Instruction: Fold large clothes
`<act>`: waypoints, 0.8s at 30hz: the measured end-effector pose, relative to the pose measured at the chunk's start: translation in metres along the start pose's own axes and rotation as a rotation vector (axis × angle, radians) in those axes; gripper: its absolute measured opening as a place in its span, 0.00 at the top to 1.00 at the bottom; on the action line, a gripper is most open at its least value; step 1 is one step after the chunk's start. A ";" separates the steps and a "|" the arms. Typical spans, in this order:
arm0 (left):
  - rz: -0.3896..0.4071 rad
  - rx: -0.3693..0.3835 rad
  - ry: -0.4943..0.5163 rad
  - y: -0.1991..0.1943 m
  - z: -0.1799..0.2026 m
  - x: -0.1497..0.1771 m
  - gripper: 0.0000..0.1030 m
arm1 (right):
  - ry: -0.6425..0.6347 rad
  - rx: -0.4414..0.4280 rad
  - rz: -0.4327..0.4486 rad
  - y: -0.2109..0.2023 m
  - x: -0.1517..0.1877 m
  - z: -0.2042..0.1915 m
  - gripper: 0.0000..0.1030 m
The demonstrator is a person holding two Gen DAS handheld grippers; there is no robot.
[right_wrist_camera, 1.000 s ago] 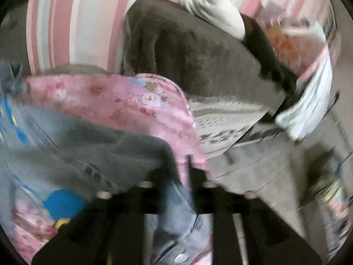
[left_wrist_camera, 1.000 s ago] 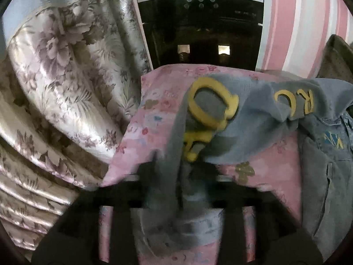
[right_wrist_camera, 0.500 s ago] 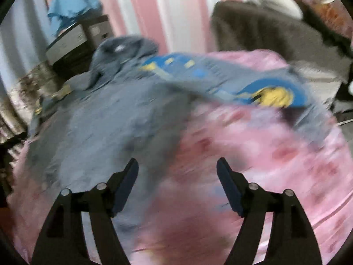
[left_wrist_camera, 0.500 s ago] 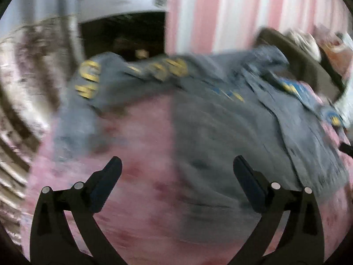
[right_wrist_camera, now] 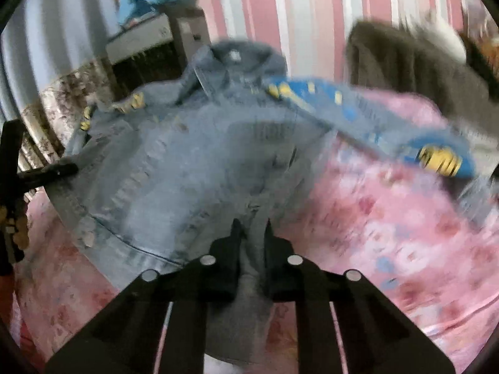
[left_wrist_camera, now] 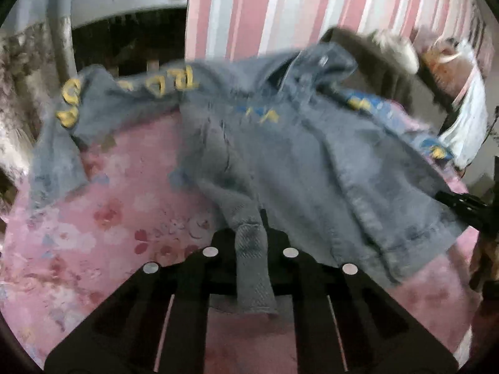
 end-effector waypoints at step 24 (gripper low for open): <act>0.075 -0.079 0.034 -0.107 0.011 0.095 0.28 | -0.022 -0.040 -0.010 -0.103 0.068 0.022 0.47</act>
Point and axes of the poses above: each gripper's, at about its wrist camera, not at the fingertips, and y roughly the way its jaws point, z to its right, x to its underside, the point moved 2 cm from there along y, roughly the way its jaws point, and after that the axes turned 1 degree about y, right-handed, at the moved point
